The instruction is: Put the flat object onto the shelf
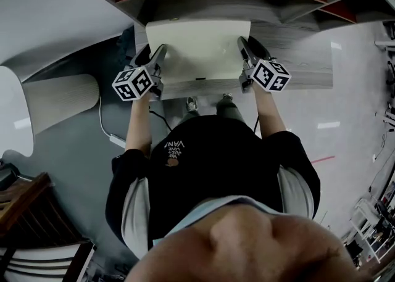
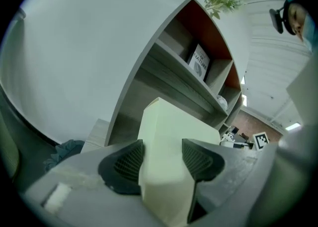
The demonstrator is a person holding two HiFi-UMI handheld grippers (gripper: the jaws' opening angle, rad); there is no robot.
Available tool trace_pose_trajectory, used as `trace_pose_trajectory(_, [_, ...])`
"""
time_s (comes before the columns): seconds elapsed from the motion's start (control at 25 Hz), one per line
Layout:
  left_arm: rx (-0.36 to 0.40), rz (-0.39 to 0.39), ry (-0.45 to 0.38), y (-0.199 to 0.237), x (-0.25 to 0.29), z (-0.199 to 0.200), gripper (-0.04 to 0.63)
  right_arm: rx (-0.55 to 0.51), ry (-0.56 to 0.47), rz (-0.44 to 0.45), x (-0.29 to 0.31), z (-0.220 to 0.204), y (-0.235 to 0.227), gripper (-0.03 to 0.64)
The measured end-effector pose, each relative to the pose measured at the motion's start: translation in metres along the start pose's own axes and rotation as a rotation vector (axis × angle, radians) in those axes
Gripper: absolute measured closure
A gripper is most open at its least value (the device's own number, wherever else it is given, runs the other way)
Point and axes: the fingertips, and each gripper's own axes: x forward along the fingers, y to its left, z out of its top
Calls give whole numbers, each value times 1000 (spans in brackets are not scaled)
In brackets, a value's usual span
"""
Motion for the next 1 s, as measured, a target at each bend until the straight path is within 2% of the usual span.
trace_pose_trajectory(0.44, [88, -111, -116, -57, -11, 47, 348, -55, -232, 1, -56, 70, 26, 489])
trace_pose_trajectory(1.0, [186, -210, -266, -125, -37, 104, 350, -127, -460, 70, -117, 149, 64, 500])
